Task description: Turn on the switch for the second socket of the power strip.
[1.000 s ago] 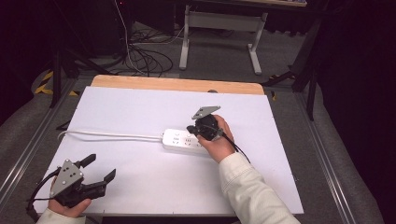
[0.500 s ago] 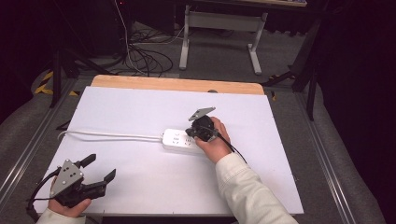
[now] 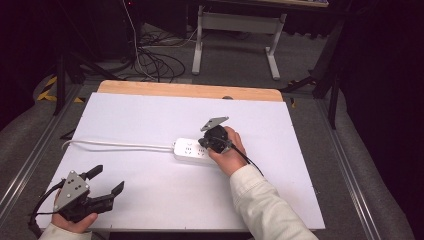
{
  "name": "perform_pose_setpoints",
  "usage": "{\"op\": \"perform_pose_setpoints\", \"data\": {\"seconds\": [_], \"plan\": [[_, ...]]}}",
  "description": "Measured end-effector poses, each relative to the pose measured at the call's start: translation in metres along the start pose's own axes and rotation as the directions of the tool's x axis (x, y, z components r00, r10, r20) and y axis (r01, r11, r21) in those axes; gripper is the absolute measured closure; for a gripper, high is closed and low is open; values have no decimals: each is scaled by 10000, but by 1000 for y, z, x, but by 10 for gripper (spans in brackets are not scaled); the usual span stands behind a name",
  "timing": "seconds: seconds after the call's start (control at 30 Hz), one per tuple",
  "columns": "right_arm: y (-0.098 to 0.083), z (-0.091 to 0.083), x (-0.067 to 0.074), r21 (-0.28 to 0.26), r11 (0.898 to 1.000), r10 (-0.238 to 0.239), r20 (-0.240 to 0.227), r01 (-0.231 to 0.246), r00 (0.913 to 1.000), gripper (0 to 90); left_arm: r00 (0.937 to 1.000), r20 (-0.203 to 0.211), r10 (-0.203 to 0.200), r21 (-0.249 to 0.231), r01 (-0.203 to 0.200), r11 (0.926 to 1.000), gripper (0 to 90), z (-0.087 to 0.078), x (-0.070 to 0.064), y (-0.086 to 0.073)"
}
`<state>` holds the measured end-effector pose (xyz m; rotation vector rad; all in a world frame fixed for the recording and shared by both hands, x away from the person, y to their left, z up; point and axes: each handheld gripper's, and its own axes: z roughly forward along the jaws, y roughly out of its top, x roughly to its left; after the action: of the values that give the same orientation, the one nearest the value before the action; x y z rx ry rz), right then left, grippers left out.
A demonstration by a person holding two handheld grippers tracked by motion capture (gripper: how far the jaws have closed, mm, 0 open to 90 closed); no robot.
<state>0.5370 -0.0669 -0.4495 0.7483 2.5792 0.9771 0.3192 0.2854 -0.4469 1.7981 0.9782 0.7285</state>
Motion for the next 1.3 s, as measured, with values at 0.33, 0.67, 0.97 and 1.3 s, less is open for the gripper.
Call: {"op": "perform_pose_setpoints", "data": {"seconds": [0.33,0.67,0.97,1.3], "plan": [[-2,0,2,-39,10000,-39,116,39,9999,900,10000,18,-16,-14,16,10000,184,0,0,0],[-4,1,4,-151,9999,85,223,-82,9997,900,10000,44,-24,3,24,10000,184,1,-1,0],[-7,2,5,-340,9991,278,343,-266,9990,900,10000,58,11,10,-11,10000,184,1,-1,0],[-8,2,6,-326,9988,380,401,-367,9985,900,10000,51,64,59,-65,10000,184,1,-2,0]]}}
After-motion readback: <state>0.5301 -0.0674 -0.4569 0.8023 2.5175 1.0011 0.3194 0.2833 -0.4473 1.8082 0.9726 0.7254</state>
